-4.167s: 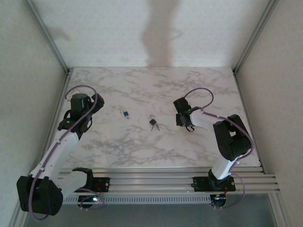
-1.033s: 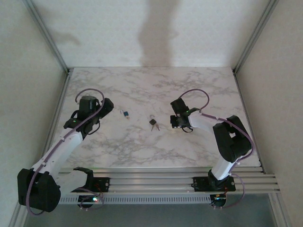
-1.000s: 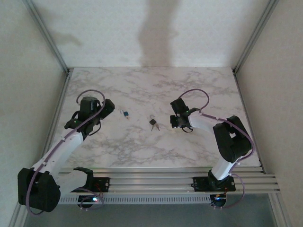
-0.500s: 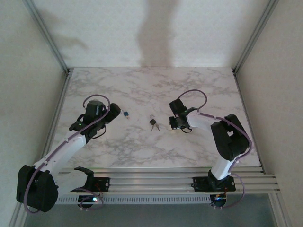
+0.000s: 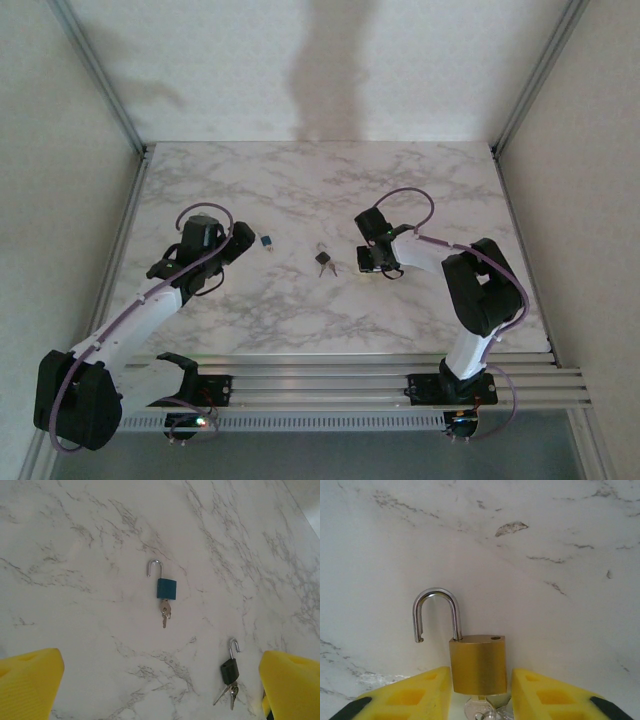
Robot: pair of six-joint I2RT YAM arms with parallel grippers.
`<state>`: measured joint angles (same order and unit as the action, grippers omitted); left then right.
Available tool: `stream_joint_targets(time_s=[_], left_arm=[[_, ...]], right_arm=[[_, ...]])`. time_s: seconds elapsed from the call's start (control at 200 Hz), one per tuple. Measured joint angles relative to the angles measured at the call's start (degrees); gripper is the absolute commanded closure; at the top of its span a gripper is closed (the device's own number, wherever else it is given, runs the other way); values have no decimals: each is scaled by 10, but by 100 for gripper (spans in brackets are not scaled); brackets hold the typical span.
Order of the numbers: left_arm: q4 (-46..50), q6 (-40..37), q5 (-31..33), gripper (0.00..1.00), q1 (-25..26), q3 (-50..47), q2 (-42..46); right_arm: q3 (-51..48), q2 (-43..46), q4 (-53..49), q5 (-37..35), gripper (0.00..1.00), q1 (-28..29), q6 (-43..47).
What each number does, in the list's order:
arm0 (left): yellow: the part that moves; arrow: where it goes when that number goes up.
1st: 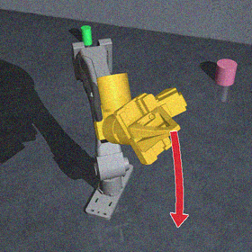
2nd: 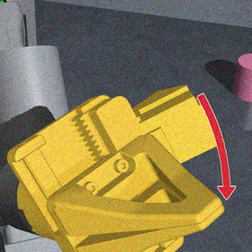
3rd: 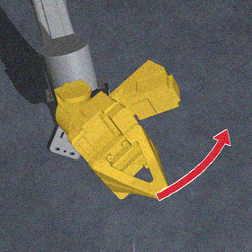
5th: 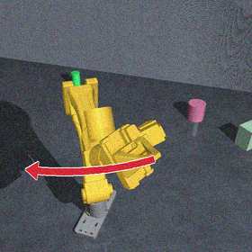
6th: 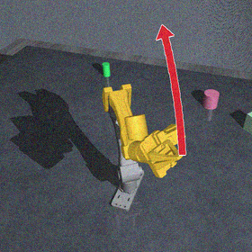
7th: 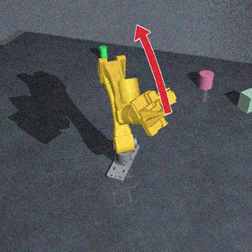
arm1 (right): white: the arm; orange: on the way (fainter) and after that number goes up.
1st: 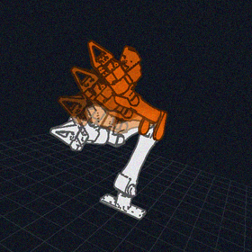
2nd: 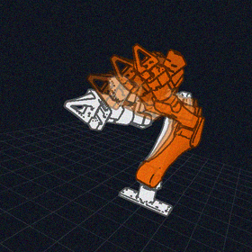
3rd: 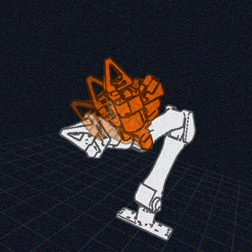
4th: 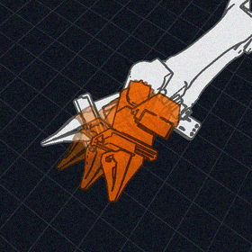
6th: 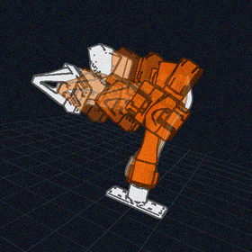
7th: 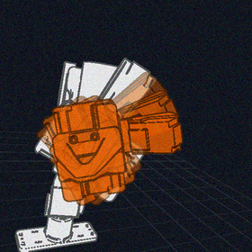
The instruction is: Lock with the key
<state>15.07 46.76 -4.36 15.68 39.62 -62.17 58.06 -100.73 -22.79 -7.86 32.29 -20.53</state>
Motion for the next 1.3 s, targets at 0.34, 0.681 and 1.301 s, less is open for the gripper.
stream_joint_targets(time_s=[0.34, 0.681, 1.301], left_arm=[[2, -1, 0, 0, 0, 0, 0], [2, -2, 0, 1, 0, 0, 0], [2, -2, -2, 0, 0, -5, 3]], right_arm=[[25, -6, -15, -14, 56, 0, 17], [61, -45, -38, -11, 63, 0, 28], [75, -52, -60, -4, 75, -1, 32]])
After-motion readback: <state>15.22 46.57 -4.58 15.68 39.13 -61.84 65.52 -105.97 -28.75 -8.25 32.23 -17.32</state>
